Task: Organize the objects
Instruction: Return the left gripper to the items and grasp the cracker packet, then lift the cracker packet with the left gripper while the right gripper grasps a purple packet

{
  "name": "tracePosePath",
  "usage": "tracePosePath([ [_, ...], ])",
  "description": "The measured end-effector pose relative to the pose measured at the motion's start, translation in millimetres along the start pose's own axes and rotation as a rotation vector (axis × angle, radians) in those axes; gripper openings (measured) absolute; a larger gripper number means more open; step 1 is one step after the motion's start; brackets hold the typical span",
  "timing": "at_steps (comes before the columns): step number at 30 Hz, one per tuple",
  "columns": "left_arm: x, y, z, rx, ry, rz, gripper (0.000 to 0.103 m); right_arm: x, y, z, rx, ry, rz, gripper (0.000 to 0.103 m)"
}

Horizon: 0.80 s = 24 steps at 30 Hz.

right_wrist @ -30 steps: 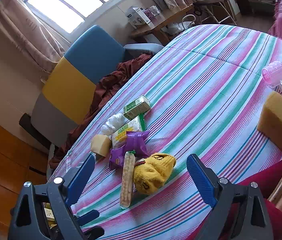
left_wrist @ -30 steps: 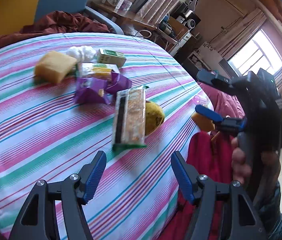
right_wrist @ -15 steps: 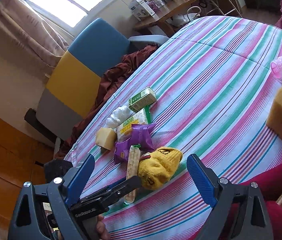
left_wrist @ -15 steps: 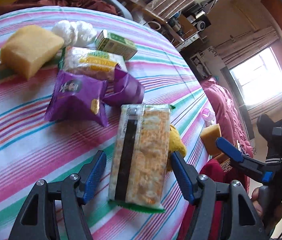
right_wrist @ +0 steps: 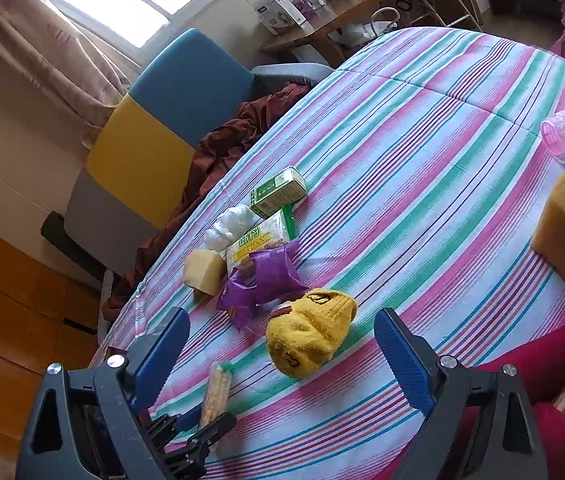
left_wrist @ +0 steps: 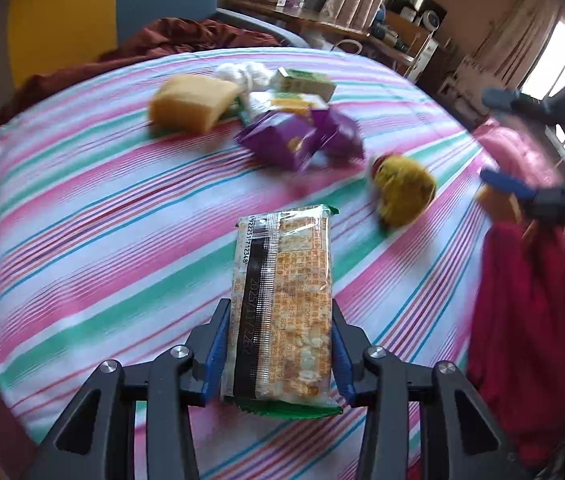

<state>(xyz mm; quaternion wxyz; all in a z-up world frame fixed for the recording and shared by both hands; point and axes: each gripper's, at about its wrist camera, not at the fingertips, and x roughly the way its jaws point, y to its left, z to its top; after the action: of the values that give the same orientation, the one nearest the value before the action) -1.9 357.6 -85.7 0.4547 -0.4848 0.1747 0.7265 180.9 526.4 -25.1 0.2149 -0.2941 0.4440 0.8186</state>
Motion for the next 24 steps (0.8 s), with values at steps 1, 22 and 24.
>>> tracePosePath([
  [1,-3.7,0.7,-7.3,0.011,-0.001,0.022,0.044,0.0,0.1,0.0,0.0,0.001,-0.004,0.094],
  [22,3.4,-6.9,-24.3,0.114,-0.159,0.092,0.063,10.6,4.3,0.0,-0.015,0.048,-0.112,0.094],
  [24,1.6,-3.9,-28.3,0.102,-0.189,0.08,0.06,15.0,7.1,0.7,-0.027,0.069,-0.149,0.094],
])
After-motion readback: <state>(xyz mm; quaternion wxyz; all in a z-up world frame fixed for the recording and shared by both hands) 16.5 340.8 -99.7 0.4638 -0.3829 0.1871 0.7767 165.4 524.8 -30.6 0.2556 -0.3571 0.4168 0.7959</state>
